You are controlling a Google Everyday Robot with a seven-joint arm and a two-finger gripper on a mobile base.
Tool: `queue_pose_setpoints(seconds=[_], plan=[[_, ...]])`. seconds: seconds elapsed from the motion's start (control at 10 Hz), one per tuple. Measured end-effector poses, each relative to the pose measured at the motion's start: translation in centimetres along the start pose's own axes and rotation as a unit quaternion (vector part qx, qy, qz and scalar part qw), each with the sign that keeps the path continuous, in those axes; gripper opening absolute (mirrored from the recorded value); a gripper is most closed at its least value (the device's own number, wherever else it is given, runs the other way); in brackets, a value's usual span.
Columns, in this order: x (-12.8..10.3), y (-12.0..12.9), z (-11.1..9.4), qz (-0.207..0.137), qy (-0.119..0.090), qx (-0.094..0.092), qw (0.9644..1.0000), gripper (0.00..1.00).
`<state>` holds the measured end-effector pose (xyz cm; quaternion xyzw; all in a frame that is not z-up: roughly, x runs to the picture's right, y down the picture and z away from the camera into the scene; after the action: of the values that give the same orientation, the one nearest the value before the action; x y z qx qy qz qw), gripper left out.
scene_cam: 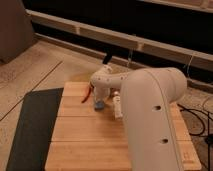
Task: Wipe the white sponge on the table
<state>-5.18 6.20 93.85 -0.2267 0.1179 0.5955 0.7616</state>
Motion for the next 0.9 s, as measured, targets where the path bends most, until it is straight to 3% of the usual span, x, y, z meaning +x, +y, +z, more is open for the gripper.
queue_pose_setpoints(seconds=[0.2,0.4,0.9], plan=[[-0.5,4.1,-0.6,-0.046,-0.005,-0.019,0.9987,0.0],[0.9,6.6,-0.9,-0.067,0.001,-0.031,0.9973,0.0],[6.8,8.8,0.1,-0.016,0.033,-0.057,0.9977,0.0]])
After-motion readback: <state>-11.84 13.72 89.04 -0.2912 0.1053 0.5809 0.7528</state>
